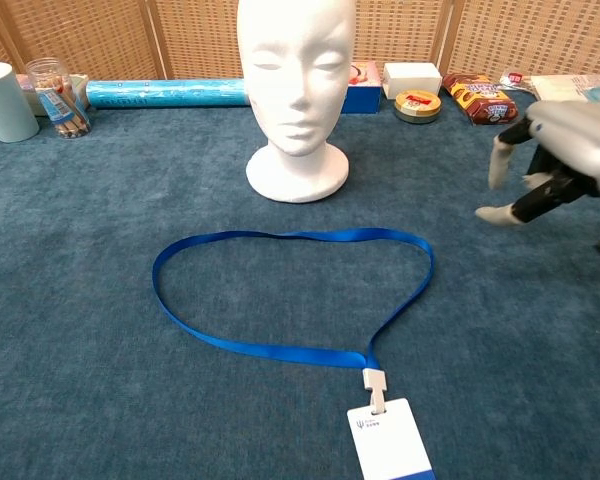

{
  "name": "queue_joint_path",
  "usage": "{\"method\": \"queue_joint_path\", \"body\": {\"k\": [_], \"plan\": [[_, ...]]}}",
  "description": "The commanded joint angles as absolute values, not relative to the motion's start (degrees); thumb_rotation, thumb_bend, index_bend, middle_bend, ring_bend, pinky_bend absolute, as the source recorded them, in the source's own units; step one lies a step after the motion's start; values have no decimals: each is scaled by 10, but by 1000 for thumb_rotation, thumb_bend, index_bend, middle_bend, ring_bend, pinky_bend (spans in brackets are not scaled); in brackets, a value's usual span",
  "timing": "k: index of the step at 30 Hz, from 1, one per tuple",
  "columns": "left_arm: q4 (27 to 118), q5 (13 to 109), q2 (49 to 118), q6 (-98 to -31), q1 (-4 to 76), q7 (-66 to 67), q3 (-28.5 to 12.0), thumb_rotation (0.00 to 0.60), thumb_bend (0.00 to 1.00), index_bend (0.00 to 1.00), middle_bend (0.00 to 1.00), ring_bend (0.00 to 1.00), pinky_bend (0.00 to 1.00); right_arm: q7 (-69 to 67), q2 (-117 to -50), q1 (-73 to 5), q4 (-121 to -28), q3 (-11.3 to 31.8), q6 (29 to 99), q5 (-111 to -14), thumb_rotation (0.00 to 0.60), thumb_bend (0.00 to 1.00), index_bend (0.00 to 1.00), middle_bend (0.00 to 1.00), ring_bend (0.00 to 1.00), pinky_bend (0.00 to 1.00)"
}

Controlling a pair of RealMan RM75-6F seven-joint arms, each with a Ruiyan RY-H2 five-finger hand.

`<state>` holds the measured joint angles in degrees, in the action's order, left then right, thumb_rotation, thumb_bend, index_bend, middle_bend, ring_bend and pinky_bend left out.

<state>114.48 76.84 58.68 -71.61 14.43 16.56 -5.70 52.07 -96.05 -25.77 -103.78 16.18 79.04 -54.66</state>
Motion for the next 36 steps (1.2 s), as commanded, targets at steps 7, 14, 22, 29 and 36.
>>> {"method": "queue_joint_path", "body": {"k": [7, 14, 22, 29, 36], "plan": [[1140, 754, 591, -710, 154, 171, -57, 571, 189, 437, 427, 417, 347, 541, -1026, -308, -964, 186, 773, -488, 456, 288, 482, 984, 1000, 1000], [1135, 748, 592, -706, 157, 164, -53, 570, 190, 437, 427, 417, 347, 546, -1059, -335, -911, 195, 763, -454, 457, 288, 482, 983, 1000, 1000], [1129, 740, 592, -705, 158, 158, -49, 567, 189, 436, 427, 417, 347, 550, -1082, -355, -877, 199, 762, -435, 457, 288, 483, 984, 1000, 1000], [1126, 738, 594, -707, 159, 156, -45, 564, 189, 437, 427, 417, 347, 555, -1097, -373, -848, 201, 762, -424, 495, 289, 493, 984, 1000, 1000], [1125, 736, 593, -709, 158, 152, -43, 569, 189, 437, 427, 417, 347, 555, -1102, -378, -827, 197, 760, -416, 514, 299, 502, 984, 1000, 1000]]}}
